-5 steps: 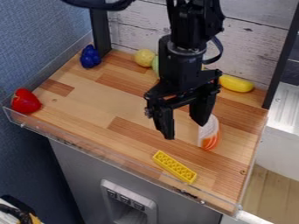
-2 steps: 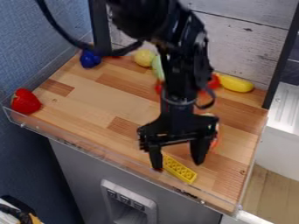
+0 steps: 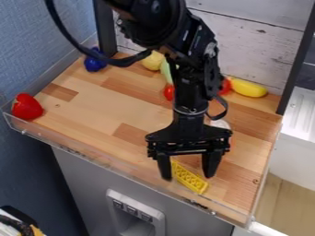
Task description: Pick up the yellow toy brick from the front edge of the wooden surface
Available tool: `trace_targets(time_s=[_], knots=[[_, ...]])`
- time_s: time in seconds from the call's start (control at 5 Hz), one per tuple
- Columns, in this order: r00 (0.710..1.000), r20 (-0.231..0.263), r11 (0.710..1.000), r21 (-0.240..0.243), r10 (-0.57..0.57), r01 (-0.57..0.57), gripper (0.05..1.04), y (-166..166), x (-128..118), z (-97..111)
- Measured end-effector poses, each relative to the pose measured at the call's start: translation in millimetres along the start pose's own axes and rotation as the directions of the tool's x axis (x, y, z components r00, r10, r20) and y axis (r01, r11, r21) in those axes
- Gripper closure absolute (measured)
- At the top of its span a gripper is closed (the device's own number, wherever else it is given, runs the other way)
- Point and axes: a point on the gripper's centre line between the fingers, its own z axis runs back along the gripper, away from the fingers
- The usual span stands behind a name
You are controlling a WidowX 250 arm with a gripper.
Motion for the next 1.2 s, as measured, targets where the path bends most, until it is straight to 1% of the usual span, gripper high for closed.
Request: trace_targets(time_s=[0.2,0.4,0.6,0.8,1.0,1.2], knots=[[0.995,-0.009,0.995,-0.002,0.098,-0.098,0.159,-2.5,0.8,-3.4],[0.974,-0.014,0.974,-0.004,0.225,-0.225,0.432,-4.5,2.3,-4.9],[0.954,-0.016,0.955,0.001,0.298,-0.298,0.727,-8.4,5.7,-2.9],[0.954,-0.017,0.954,0.006,0.3,-0.3,0.87,-12.4,9.1,3.5],[0.97,-0.021,0.97,0.02,0.243,-0.242,0.878,-11.9,8.8,5.9],[0.99,-0.029,0.99,0.032,0.14,-0.139,0.879,-12.0,8.7,8.9]])
